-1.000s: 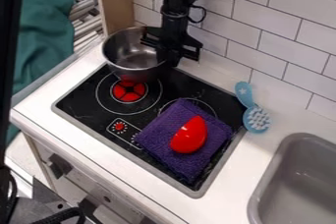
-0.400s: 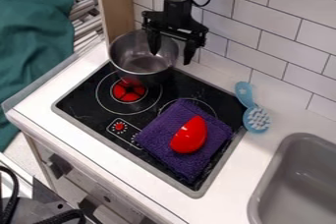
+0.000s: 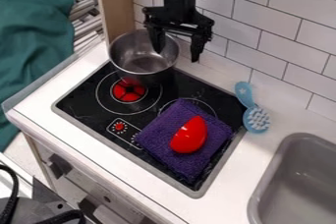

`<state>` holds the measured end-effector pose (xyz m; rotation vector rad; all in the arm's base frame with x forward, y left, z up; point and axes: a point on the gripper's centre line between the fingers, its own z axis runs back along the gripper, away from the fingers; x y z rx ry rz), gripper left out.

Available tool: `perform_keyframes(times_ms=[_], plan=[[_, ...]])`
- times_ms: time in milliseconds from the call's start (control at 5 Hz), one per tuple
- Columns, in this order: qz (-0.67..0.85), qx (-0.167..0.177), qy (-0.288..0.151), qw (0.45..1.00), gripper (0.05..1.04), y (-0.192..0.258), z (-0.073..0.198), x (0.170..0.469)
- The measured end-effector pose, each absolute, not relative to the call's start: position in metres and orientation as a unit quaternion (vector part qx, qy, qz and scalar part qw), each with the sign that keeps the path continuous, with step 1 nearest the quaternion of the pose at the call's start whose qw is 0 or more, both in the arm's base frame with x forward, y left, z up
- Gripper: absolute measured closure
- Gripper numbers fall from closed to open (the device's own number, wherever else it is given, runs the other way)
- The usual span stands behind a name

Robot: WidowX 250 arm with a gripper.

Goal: Move the silver pot to the back left of the stove

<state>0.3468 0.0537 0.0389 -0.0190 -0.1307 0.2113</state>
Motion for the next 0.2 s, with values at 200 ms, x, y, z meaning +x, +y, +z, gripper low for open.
perform_keyframes(times_ms=[200], plan=[[0.095, -0.008, -0.060, 0.994, 0.079, 0.0476, 0.0394, 0.3449]])
